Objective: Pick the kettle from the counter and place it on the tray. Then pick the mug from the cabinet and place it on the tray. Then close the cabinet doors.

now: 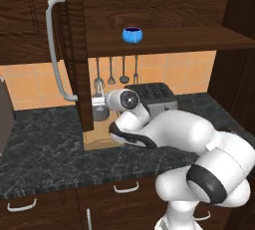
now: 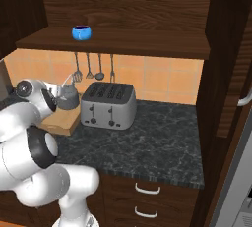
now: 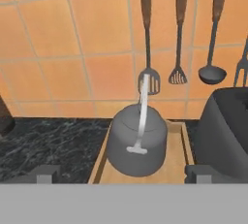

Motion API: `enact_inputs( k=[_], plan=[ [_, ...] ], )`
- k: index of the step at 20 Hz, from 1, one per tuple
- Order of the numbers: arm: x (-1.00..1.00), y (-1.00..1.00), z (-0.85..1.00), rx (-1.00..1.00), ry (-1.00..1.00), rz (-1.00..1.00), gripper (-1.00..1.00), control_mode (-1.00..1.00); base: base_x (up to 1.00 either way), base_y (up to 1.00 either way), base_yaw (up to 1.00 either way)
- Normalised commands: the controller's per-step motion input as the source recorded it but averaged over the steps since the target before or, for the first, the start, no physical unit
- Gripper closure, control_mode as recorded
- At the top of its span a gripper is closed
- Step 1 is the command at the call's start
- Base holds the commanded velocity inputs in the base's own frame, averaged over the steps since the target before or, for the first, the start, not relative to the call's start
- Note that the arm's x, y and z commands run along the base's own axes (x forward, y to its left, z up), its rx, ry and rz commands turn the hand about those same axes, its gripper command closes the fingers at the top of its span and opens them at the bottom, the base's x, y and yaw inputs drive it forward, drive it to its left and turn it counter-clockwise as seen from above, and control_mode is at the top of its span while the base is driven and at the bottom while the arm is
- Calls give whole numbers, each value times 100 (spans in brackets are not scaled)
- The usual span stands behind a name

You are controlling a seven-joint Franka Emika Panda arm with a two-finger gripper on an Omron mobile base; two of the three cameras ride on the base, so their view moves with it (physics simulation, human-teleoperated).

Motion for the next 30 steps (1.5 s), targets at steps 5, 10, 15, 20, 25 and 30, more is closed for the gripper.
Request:
enact_inputs(
  k=[5, 10, 15, 20, 25, 30],
  plan=[
    [-29, -27, 87, 0, 17, 0, -100, -100, 0, 0, 0],
    [-39, -26, 86, 0, 11, 0, -100, -100, 0, 0, 0],
    [-48, -23, 83, -2, 6, 0, -100, -100, 0, 0, 0],
    [-47, -31, 67, -6, 12, 0, -100, -100, 0, 0, 0],
    [-31, -40, 47, -9, 0, 0, -100, -100, 0, 0, 0],
    [-14, -46, 48, -18, -19, 0, -100, -100, 0, 0, 0]
  ],
)
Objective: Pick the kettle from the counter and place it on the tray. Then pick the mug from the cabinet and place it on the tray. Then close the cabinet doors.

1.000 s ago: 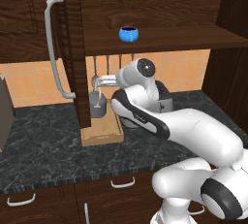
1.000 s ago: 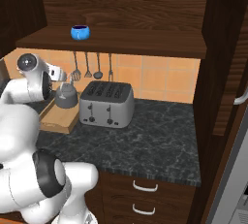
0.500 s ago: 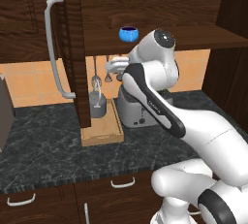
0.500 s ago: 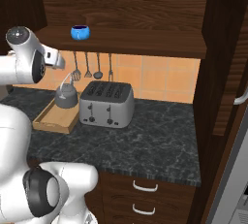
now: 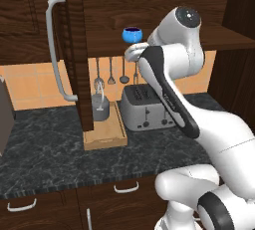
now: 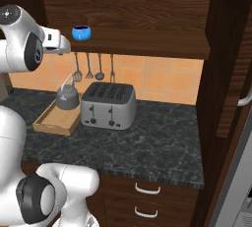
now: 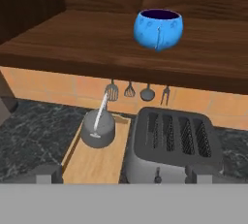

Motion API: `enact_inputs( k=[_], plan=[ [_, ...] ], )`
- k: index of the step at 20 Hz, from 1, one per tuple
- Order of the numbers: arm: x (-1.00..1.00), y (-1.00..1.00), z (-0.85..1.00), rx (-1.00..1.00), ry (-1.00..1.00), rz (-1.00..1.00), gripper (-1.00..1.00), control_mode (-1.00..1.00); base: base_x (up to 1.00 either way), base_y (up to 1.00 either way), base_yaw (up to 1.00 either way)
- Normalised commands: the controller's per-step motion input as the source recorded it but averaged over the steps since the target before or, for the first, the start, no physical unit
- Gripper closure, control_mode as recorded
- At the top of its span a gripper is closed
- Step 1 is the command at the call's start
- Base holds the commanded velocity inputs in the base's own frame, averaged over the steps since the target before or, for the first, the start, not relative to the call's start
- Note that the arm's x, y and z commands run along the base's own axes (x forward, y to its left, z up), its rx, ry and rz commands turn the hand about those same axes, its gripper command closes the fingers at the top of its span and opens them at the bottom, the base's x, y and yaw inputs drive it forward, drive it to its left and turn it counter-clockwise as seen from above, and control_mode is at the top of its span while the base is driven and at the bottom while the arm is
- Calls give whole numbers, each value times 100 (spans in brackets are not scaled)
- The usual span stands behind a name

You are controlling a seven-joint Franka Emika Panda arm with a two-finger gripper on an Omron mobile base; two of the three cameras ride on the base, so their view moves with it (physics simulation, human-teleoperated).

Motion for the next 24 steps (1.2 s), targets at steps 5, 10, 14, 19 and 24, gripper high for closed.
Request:
enact_inputs(
  k=[5, 10, 14, 19, 24],
  plan=[
    [13, -43, 34, -13, -18, 0, -100, -100, 0, 0, 0],
    [35, -22, 17, 0, -1, 0, -100, -100, 0, 0, 0],
    [55, 0, 1, 0, 0, 0, -100, -100, 0, 0, 0],
    [57, 1, -4, 3, 0, 0, -100, -100, 0, 0, 0],
    [37, 9, -3, 9, 2, 0, -100, -100, 0, 0, 0]
  ],
)
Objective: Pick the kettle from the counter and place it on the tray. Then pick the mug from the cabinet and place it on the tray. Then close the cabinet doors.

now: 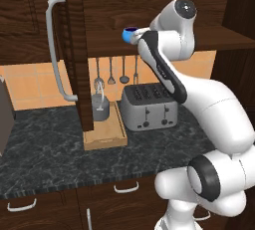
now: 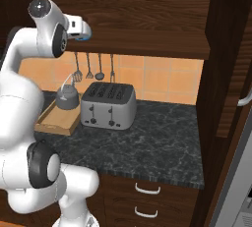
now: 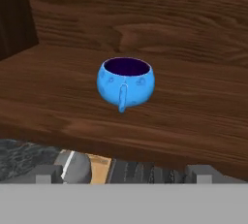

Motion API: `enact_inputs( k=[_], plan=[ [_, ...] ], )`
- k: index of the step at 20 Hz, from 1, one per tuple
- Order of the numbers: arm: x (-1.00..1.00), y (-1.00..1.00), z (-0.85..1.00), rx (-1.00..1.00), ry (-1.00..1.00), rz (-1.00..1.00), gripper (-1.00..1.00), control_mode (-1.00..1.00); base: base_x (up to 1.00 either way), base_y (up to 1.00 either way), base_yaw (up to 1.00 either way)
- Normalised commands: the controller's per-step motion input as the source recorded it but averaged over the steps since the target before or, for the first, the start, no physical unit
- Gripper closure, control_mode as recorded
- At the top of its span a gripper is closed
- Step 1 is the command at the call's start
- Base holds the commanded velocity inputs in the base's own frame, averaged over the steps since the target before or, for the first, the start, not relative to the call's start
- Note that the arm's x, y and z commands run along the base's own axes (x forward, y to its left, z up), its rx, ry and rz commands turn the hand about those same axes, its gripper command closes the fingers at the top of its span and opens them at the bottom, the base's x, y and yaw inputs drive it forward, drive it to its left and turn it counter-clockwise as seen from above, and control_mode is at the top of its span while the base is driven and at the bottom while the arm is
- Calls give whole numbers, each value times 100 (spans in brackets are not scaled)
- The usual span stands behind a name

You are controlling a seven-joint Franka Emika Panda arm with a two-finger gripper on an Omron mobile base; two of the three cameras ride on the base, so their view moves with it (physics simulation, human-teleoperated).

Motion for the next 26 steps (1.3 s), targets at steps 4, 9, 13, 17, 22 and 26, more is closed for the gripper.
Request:
enact_inputs(
  k=[4, 9, 13, 17, 22, 26],
  plan=[
    [40, 15, -4, 5, 1, 0, -100, -100, 0, 0, 0],
    [14, 8, -8, 0, 0, -1, -100, -100, 0, 0, 0],
    [29, 1, -15, 0, 2, -3, -100, -100, 0, 0, 0],
    [30, 0, -13, 0, 2, 0, -100, -100, 0, 0, 0],
    [38, 0, -1, 0, 0, 0, -100, -100, 0, 0, 0],
    [34, 3, 0, 0, 0, 0, -100, -100, 0, 0, 0]
  ],
)
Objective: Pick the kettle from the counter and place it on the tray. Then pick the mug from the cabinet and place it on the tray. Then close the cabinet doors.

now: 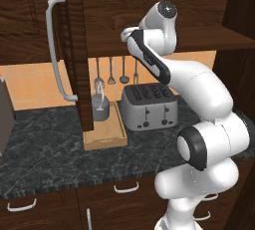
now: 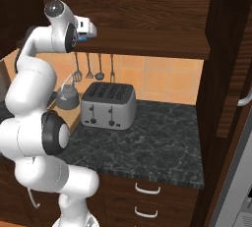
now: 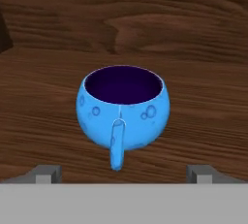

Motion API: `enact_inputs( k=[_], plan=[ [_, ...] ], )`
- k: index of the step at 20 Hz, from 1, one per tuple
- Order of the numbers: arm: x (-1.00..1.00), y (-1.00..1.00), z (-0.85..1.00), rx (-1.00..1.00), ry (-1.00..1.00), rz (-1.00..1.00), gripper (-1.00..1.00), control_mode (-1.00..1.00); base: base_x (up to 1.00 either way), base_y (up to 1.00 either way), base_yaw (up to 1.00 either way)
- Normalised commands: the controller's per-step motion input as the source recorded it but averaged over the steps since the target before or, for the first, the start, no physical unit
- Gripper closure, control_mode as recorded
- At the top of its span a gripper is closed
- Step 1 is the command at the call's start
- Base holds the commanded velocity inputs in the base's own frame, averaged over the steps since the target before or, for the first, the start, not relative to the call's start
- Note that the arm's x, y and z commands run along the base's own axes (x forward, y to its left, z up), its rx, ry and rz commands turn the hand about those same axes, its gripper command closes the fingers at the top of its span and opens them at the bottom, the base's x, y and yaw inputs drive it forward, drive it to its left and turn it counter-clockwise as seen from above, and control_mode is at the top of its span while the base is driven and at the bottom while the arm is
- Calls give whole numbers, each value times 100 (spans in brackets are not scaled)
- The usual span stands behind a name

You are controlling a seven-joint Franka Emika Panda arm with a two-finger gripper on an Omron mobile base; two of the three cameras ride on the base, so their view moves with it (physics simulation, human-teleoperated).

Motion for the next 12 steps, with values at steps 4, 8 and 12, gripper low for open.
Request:
enact_inputs(
  k=[4, 8, 12],
  plan=[
    [30, 8, -1, 0, 0, -1, -100, -100, 0, 0, 0],
    [30, 10, -5, 0, 1, -2, -100, -100, 0, 0, 0],
    [15, 4, -9, 0, 0, -2, -100, -100, 0, 0, 0]
  ],
)
